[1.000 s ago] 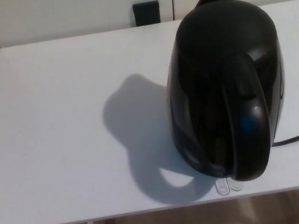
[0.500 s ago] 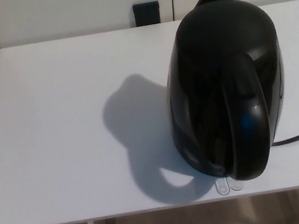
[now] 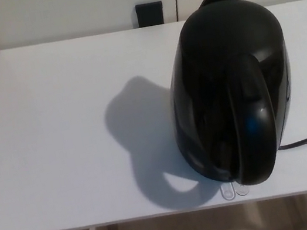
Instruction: The robot walk towards a table in front and click the button on the base of the boilling pot using its left middle finger
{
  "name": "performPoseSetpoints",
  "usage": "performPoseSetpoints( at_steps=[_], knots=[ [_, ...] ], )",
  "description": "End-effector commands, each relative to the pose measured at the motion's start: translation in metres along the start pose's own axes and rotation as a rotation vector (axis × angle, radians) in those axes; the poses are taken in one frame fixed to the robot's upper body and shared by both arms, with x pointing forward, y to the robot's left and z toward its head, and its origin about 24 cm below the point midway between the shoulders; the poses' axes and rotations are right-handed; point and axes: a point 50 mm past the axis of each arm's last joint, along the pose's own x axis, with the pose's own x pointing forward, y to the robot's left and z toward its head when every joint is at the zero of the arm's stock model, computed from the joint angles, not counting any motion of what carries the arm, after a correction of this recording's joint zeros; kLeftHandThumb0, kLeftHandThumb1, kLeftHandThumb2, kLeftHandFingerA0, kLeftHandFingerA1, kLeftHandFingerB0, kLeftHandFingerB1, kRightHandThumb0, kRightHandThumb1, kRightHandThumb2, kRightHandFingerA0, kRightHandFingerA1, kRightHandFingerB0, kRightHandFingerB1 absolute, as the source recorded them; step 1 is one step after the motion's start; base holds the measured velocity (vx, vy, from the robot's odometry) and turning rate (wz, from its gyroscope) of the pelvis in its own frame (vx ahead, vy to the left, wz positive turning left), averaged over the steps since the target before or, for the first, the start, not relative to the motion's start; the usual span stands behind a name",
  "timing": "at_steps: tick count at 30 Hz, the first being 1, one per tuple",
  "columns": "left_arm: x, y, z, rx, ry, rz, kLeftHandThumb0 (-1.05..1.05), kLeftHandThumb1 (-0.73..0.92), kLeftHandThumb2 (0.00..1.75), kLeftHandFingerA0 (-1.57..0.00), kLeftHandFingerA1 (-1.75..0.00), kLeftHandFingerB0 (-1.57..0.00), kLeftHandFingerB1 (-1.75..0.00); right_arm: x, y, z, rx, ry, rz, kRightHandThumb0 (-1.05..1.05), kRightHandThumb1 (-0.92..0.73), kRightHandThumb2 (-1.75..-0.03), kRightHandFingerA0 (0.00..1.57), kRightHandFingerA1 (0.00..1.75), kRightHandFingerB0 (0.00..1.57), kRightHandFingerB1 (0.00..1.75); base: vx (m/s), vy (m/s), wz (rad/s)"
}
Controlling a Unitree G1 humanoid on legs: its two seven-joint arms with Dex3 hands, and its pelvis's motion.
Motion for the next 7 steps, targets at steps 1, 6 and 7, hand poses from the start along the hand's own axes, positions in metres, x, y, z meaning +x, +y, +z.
performPoseSetpoints(
  at_steps=[1, 6, 7],
  knots=[
    [0.0009, 0.0111, -0.0064, -0.170, 0.050, 0.000, -0.52, 0.41, 0.69, -0.34, -0.46, -0.16, -0.38, -0.0021, -0.0091, 0.0016, 0.014, 0.000, -0.043, -0.15, -0.49, -0.54, 0.44, 0.42, 0.37, 0.37, 0.00, 0.000, 0.00],
    [0.0014, 0.0118, -0.0045, -0.178, 0.036, -0.021, -0.49, 0.41, 0.68, -0.35, -0.45, -0.17, -0.37, -0.0020, -0.0090, 0.0033, 0.023, -0.010, -0.037, -0.15, -0.49, -0.54, 0.44, 0.43, 0.35, 0.37, 0.00, 0.000, 0.00],
    [0.0014, 0.0118, -0.0045, -0.178, 0.036, -0.021, -0.49, 0.41, 0.68, -0.35, -0.45, -0.17, -0.37, -0.0020, -0.0090, 0.0033, 0.023, -0.010, -0.037, -0.15, -0.49, -0.54, 0.44, 0.43, 0.35, 0.37, 0.00, 0.000, 0.00]
  ],
)
